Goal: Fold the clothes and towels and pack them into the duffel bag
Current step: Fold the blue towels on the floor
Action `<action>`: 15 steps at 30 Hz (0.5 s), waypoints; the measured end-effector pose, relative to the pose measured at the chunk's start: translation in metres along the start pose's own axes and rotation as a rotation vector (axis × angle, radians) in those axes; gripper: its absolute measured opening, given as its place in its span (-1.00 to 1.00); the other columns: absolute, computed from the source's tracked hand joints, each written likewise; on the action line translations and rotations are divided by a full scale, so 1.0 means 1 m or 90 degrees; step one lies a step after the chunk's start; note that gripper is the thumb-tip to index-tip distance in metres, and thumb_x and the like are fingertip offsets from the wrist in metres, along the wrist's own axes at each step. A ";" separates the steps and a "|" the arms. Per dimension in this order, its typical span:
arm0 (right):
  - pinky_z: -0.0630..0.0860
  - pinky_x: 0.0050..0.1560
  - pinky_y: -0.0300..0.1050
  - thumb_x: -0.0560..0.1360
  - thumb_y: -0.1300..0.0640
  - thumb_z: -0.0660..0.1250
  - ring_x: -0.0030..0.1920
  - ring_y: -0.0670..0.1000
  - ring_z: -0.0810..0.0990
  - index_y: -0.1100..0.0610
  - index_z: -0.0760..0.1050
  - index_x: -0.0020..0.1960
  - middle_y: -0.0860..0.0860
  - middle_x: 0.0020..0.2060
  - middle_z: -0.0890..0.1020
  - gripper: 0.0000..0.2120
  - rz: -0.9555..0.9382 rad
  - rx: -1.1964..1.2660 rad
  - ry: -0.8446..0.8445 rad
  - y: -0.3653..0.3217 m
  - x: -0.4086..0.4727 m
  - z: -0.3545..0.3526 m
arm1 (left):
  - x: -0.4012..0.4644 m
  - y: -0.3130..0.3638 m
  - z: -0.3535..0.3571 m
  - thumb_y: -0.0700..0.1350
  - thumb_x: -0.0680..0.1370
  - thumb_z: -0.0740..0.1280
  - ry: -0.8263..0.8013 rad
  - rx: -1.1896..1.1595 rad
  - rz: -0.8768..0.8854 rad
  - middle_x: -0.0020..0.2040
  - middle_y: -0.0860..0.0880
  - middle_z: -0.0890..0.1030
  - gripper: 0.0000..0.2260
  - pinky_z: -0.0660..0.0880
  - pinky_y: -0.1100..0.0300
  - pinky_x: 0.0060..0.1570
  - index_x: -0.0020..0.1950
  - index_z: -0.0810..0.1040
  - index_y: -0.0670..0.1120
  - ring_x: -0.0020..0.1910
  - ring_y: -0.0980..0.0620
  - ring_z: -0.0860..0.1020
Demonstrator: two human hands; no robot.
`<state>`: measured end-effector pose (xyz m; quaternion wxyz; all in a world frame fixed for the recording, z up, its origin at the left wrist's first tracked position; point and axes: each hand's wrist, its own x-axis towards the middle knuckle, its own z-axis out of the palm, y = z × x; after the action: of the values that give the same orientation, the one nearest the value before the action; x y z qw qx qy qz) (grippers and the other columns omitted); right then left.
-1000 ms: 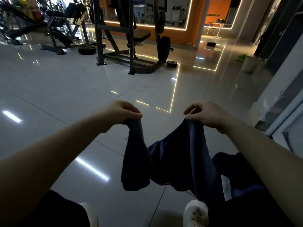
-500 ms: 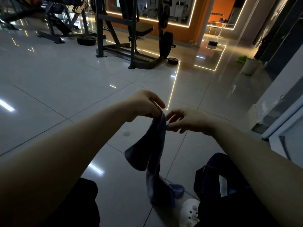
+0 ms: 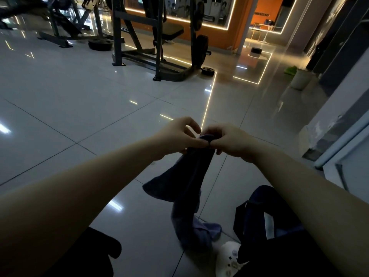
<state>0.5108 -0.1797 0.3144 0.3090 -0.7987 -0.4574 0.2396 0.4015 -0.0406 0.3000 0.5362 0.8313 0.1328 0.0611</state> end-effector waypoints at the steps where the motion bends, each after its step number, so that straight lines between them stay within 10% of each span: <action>1: 0.44 -0.25 -0.28 0.52 0.33 0.26 -0.14 -0.05 0.51 0.10 0.52 0.02 0.07 -0.06 0.55 -0.82 0.000 0.008 0.023 0.001 -0.001 -0.003 | 0.000 -0.005 0.004 -0.13 0.44 0.47 -0.012 0.007 -0.009 -0.06 -0.05 0.59 -0.73 0.55 0.23 -0.20 0.05 0.45 -0.02 -0.09 0.02 0.61; 10: 0.34 -0.46 -0.39 0.45 0.50 0.09 -0.32 -0.10 0.43 0.05 0.54 -0.18 -0.01 -0.24 0.55 -0.59 0.043 0.175 0.319 0.017 -0.006 -0.028 | -0.023 -0.049 0.080 -0.18 0.54 0.34 -0.138 0.320 0.038 0.04 -0.07 0.61 -0.76 0.54 0.11 0.01 0.19 0.46 -0.04 -0.03 -0.02 0.57; 15: 0.34 -0.32 -0.25 0.50 0.40 0.16 -0.28 -0.07 0.44 -0.01 0.55 -0.17 -0.03 -0.25 0.56 -0.65 0.096 0.201 0.313 0.028 -0.013 -0.036 | -0.045 -0.041 0.111 -0.18 0.57 0.25 -0.209 0.388 0.200 -0.05 0.05 0.53 -0.76 0.51 0.12 -0.05 0.23 0.46 -0.02 -0.08 0.05 0.50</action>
<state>0.5447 -0.2117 0.3206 0.5123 -0.8063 -0.2657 0.1296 0.3797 -0.1349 0.2182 0.2624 0.9617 -0.0721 -0.0340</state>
